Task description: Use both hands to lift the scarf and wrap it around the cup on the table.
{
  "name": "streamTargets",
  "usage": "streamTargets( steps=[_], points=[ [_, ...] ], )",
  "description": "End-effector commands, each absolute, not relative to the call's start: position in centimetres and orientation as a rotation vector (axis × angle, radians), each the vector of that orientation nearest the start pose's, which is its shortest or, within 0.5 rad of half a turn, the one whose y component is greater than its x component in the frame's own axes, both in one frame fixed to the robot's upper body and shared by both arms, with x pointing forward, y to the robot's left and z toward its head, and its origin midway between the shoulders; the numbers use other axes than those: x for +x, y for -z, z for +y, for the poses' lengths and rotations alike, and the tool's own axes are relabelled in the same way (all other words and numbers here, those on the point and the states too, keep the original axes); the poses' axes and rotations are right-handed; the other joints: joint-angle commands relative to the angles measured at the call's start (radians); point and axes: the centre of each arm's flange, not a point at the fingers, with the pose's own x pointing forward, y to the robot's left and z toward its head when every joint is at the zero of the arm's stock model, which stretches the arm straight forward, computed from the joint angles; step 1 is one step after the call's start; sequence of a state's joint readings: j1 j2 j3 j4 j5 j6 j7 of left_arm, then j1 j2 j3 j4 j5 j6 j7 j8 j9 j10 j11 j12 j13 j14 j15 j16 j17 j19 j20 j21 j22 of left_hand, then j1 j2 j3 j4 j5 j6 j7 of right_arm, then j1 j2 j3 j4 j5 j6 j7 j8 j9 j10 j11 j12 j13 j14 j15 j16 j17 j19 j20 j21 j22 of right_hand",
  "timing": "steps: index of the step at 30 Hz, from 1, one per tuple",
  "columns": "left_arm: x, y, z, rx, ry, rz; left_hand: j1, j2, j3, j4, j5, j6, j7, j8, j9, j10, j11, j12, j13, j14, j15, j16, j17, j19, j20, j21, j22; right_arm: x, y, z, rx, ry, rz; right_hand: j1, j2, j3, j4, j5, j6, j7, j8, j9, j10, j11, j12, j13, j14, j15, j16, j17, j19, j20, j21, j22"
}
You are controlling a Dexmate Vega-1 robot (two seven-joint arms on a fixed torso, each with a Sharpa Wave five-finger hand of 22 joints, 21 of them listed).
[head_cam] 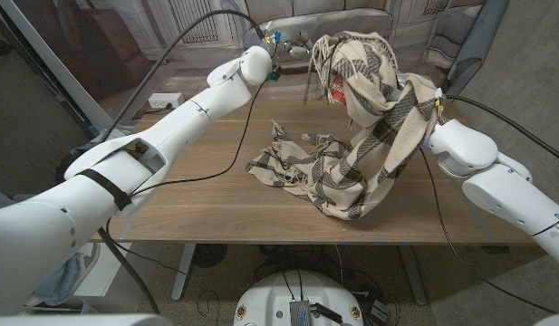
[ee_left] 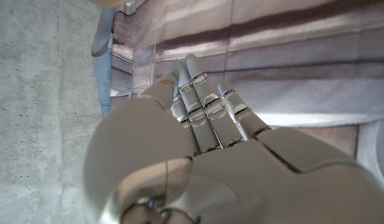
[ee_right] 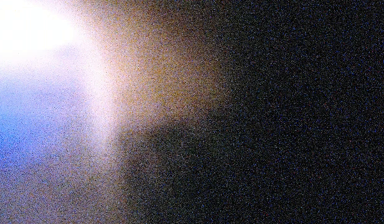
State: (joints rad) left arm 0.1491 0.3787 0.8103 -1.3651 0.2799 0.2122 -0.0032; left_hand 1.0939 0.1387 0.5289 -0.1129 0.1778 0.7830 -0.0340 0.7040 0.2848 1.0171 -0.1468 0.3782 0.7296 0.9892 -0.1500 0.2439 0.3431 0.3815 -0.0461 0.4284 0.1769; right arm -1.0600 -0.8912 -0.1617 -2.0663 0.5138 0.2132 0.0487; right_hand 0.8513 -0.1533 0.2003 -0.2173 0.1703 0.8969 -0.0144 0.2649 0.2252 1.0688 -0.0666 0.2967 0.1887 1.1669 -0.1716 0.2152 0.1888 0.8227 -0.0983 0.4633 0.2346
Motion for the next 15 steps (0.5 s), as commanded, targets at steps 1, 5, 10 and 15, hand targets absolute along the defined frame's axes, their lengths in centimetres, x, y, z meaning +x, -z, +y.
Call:
streamTargets(
  steps=[1,5,10,15],
  points=[
    [63.2,-18.9,6.8,1.054,0.207,-0.818,0.007,0.003,0.009,0.009,0.004,0.030,0.016,-0.003,-0.006,0.018,-0.013,0.000,-0.009,0.008,-0.058,-0.005,-0.004,0.000,-0.006,-0.006,0.000,46.1,-13.4,-24.6,-0.421,-0.444,-1.009,0.267,0.279,0.071,0.068,0.007,0.154,-0.146,0.005,0.006,0.136,-0.128,0.003,0.004,0.055,-0.064,0.005,0.003,0.006,-0.103,0.010,0.003],
    [61.9,-17.8,7.1,1.021,0.221,-0.848,0.003,0.002,0.011,0.011,0.003,0.034,0.012,-0.006,-0.012,0.021,-0.014,-0.005,-0.020,0.006,-0.056,-0.010,-0.009,0.001,-0.004,-0.008,0.000,46.4,-13.5,-24.9,-0.408,-0.438,-1.004,0.267,0.278,0.071,0.068,0.007,0.154,-0.147,0.004,0.006,0.137,-0.128,0.003,0.004,0.056,-0.064,0.005,0.003,0.006,-0.103,0.011,0.003],
    [60.1,-16.5,8.1,0.979,0.226,-0.866,-0.003,-0.001,0.015,0.015,0.000,0.022,0.008,-0.018,-0.022,0.008,-0.016,-0.024,-0.042,-0.011,-0.045,-0.022,-0.017,0.000,0.002,-0.014,0.001,46.8,-13.4,-25.2,-0.394,-0.418,-1.006,0.267,0.278,0.070,0.068,0.007,0.156,-0.148,0.003,0.006,0.136,-0.128,0.001,0.004,0.056,-0.064,0.004,0.003,0.005,-0.103,0.012,0.003],
    [58.6,-15.4,9.5,0.940,0.204,-0.885,-0.002,0.006,0.024,0.016,-0.001,0.015,0.010,-0.029,-0.031,-0.004,-0.021,-0.042,-0.062,-0.034,-0.041,-0.032,-0.023,-0.002,0.007,-0.018,0.002,47.1,-12.9,-25.3,-0.394,-0.380,-1.008,0.267,0.278,0.070,0.069,0.007,0.155,-0.149,0.002,0.005,0.137,-0.128,0.001,0.005,0.055,-0.064,0.003,0.003,0.004,-0.103,0.012,0.003]
  ],
)
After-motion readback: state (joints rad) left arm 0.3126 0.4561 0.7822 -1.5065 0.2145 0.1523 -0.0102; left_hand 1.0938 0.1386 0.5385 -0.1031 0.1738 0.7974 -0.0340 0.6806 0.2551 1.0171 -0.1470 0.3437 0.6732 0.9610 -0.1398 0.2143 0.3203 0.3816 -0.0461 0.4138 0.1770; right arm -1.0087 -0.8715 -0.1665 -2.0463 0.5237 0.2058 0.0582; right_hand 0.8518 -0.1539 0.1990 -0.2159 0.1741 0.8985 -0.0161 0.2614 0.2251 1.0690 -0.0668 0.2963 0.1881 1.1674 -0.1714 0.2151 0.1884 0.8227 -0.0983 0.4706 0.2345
